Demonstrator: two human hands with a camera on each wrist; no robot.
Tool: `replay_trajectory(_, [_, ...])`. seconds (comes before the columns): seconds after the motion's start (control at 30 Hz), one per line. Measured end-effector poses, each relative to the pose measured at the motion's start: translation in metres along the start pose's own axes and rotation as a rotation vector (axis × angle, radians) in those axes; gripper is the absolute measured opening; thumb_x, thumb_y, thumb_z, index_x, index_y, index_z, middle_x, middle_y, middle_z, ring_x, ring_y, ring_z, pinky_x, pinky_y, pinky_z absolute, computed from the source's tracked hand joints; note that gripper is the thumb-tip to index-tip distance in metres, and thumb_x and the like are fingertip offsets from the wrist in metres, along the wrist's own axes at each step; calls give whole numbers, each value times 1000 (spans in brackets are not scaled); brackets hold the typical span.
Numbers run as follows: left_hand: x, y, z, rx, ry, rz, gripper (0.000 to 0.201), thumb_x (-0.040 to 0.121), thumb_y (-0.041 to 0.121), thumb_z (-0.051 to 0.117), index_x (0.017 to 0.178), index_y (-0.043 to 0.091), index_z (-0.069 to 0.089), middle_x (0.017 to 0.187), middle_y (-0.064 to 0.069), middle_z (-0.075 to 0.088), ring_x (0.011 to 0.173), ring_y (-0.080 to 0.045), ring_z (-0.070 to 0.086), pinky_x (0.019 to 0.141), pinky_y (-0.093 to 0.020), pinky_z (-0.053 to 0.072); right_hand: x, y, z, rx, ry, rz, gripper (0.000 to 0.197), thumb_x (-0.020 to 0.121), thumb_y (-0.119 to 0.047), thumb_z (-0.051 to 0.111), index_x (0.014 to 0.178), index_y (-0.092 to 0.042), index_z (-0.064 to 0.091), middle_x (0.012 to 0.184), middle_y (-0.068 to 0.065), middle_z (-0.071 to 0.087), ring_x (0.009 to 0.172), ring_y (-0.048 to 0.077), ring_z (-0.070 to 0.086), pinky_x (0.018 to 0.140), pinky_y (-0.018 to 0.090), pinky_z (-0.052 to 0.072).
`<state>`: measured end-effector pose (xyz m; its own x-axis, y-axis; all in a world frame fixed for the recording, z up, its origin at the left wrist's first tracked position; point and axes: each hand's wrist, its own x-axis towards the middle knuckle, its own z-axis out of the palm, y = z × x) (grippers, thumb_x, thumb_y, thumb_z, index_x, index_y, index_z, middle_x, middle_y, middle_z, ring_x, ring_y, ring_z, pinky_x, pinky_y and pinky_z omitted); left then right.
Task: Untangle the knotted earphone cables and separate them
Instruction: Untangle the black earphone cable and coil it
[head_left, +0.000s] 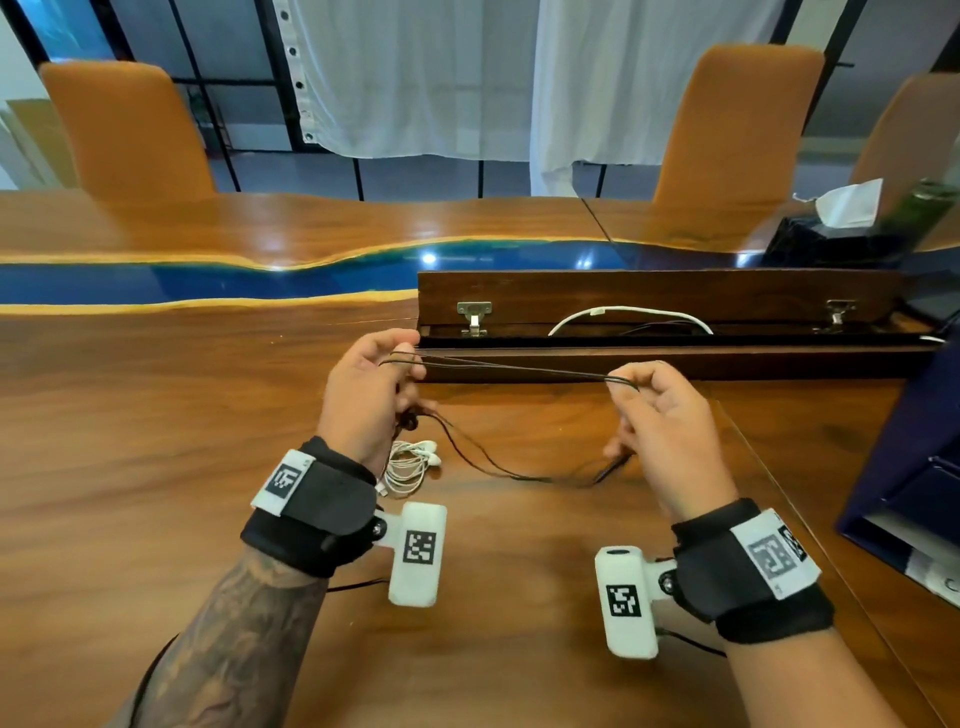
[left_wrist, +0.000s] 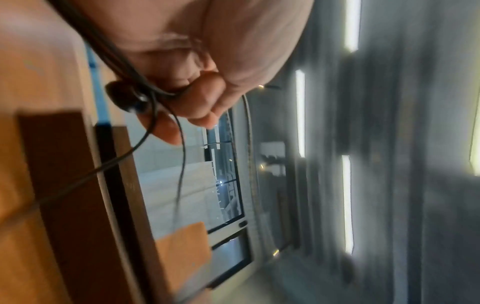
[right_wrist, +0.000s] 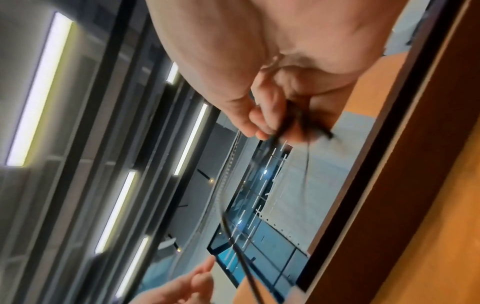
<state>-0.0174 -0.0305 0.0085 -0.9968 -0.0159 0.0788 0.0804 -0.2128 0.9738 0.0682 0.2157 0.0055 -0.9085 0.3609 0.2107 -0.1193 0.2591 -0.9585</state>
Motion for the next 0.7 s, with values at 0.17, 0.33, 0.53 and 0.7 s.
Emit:
replay_trajectory(0.17, [5,-1,-13,343,61,137,15,99,2,56,101,11,69,65,0,62,55,-4,56,53,-16,46,10,-3,-11,29,179,-52,11,101,-13,57,96,-22,62,77,-6,60,65,6,55,72,26,52])
replay_trajectory(0.33, [11,-5,-30,381,72,54,19,98,4,56,95,16,70,60,2,53,51,-9,47,55,-26,44,12,-5,-21,170,185,62,6,100,-14,61,99,-19,63,65,-6,54,52,8,45,53,29,44])
replay_trajectory(0.53, [14,2,-39,443,92,74,20,100,10,55,98,19,73,61,3,52,56,-11,47,59,-30,49,15,1,-28,-276,183,-45,7,95,-28,68,93,-22,66,78,-2,69,76,11,64,65,27,46])
replay_trajectory(0.7, [7,8,-36,667,-13,109,13,98,14,61,95,14,73,74,3,60,68,-13,50,67,-30,43,16,-5,-34,-211,154,-17,10,93,-14,68,99,-20,63,81,4,66,72,10,59,65,28,47])
